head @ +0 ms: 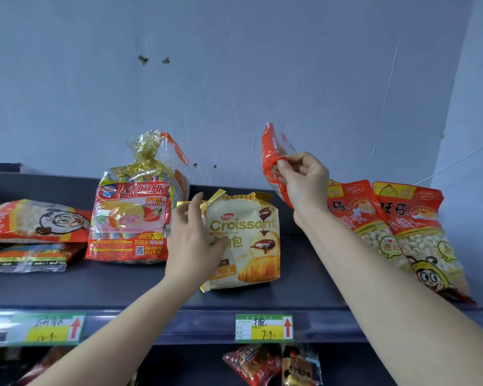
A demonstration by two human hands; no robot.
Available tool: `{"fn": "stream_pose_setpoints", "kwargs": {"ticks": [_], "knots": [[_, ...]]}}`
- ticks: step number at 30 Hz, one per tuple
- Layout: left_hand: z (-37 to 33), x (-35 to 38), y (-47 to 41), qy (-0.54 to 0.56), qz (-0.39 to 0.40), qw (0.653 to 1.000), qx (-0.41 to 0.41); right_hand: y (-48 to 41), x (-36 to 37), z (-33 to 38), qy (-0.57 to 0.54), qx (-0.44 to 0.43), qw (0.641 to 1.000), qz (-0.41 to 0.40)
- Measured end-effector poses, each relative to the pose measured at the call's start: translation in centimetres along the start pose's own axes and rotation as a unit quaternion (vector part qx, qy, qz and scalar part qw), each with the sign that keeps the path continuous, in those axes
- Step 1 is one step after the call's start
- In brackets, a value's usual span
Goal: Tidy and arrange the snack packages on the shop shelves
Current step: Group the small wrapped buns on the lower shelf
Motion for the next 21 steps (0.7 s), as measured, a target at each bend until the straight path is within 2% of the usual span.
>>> {"fn": "stream_pose_setpoints", "kwargs": {"ticks": [3, 6, 8, 11, 13, 15, 16, 21], "knots": [[-1.5, 0.2, 1.4, -0.122, -0.083, 0.981, 0.128, 1.9, -0.5, 2.1, 0.075, -0.126, 0.989, 0.036], [-2.9, 0.3, 2.0, -0.164, -0.1, 0.96, 0.202, 4.1, -1.0, 2.8, 0.113, -0.223, 0.966, 0.061], [-4.0, -0.1, 2.4, -0.112, -0.09, 0.972, 0.185, 5.6, -1.2, 3.2, 0.14, -0.285, 0.945, 0.076], [-6.1, -1.6, 2.8, 0.081, -0.044, 0.991, 0.097, 7.9, -1.3, 3.7, 0.163, -0.358, 0.914, 0.101], [-7.3, -2.3, 2.6, 0.221, 0.027, 0.975, 0.017, 9.5, -1.4, 3.9, 0.169, -0.386, 0.898, 0.125], [-8.3, -2.5, 2.4, 0.345, 0.098, 0.933, -0.034, 10.9, -1.5, 3.9, 0.188, -0.404, 0.883, 0.149], [-8.5, -2.6, 2.3, 0.374, 0.115, 0.919, -0.042, 11.3, -1.5, 3.9, 0.196, -0.409, 0.877, 0.16], [-8.4, -2.8, 2.4, 0.404, 0.121, 0.902, -0.086, 12.4, -1.7, 3.6, 0.187, -0.429, 0.853, 0.231]]}}
Point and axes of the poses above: each hand's wrist, its own y-axis away from the middle knuckle, its own x-axis out of the palm, z = x × y, the point moved 4 cm from there along -y, towards the middle knuckle, and after that the axes turned 11 degrees about -x, right-handed, at the moved point
